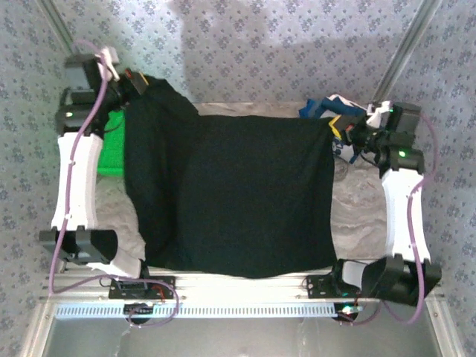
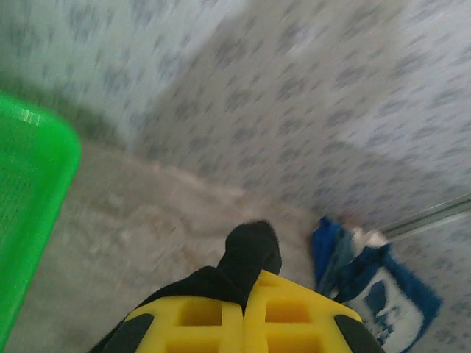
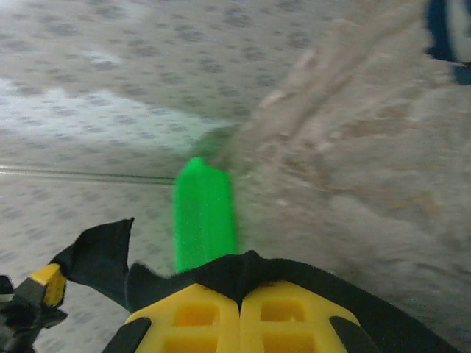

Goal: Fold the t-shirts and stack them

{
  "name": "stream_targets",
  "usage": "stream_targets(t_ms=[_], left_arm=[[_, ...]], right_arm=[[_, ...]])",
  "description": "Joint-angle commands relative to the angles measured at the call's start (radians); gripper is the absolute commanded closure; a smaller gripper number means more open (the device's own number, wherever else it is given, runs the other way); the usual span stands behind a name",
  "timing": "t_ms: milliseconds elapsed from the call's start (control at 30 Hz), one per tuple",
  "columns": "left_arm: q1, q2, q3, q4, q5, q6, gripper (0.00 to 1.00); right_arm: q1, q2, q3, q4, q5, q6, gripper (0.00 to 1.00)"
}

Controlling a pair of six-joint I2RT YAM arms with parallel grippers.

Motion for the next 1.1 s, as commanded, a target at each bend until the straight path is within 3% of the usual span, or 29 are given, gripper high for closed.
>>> stream_targets(t_ms=[0,167,333,533,667,833,1067], left_arm=[[0.007,0.049,-0.062,0.169,0.002,0.027,1.00],[0.006,0.216,-0.082,0.162,-0.017,0.042,1.00],[0.006,0.391,0.003,0.115,-0.014,0.058,1.00],[0.001,0.479,0.098,0.074,-0.015,0.083,1.00],[0.008,0.422,0.098,0.057,0.001,0.090,1.00],[0.048,0.196,0.053,0.032,-0.052,0.074,1.00],[0.055,-0.110,0.042,0.020,-0.047,0.060,1.00]], right_arm=[[0.012,0.139,0.004,-0.010,0.117,-0.226,1.00],[0.028,0.394,0.094,-0.017,0.207,-0.316,1.00],[0.050,0.603,0.255,-0.082,0.321,-0.384,1.00],[0.070,0.734,0.381,-0.157,0.395,-0.431,1.00],[0.061,0.678,0.376,-0.159,0.377,-0.413,1.00],[0.028,0.459,0.343,-0.198,0.356,-0.384,1.00],[0.000,0.130,0.274,-0.207,0.167,-0.294,1.00]])
